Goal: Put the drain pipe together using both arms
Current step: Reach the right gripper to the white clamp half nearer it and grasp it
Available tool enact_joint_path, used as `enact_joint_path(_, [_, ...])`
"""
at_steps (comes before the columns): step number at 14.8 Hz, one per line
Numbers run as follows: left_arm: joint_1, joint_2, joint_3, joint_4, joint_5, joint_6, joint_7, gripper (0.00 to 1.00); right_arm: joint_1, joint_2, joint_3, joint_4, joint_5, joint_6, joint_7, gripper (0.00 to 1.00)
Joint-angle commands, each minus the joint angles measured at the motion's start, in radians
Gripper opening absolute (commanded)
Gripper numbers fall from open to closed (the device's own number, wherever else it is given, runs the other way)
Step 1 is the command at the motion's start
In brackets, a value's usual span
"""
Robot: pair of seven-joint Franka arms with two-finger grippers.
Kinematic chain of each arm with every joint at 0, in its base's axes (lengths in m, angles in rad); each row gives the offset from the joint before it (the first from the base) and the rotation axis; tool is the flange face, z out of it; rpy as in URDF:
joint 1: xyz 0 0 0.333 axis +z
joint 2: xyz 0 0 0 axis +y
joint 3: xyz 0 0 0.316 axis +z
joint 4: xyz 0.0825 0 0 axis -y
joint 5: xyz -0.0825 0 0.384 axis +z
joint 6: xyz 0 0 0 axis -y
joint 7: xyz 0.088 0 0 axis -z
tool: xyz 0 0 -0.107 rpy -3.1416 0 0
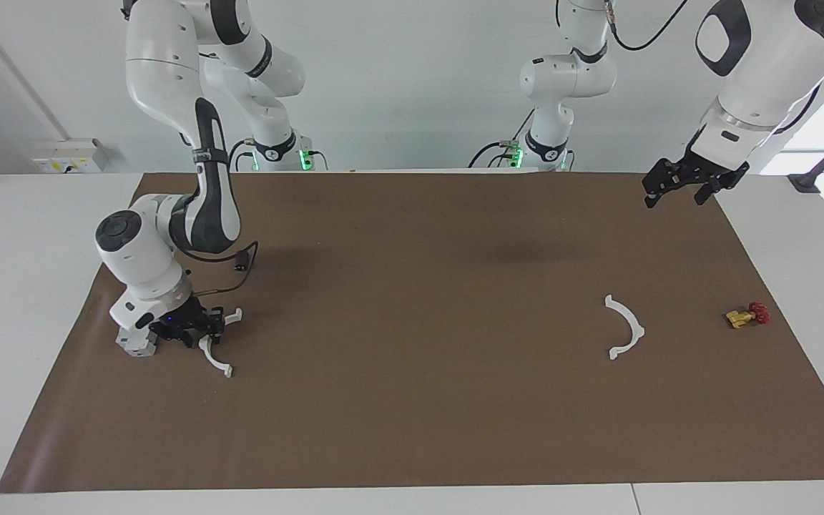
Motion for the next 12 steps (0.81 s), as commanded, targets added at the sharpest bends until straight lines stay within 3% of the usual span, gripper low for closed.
enact_joint_path(1, [-0.005,-0.029,-0.001,-0.025,-0.005,0.011,-0.001,1.0,-0.007,0.009,0.007,0.005,0.022,0.012,-0.036,0.34])
enact_joint_path(4, [0.006,-0.032,-0.001,-0.024,-0.005,-0.01,0.002,1.0,-0.005,0.009,0.007,0.011,0.016,0.009,-0.036,0.11])
enact_joint_path(8, [0.008,-0.026,-0.001,-0.033,-0.005,0.049,0.018,1.0,0.025,0.024,0.015,0.14,0.01,-0.125,-0.016,0.06])
enact_joint_path(12, [0.008,0.041,-0.001,-0.056,-0.005,0.175,0.067,1.0,0.236,0.082,0.015,0.376,-0.039,-0.362,0.29,0.07])
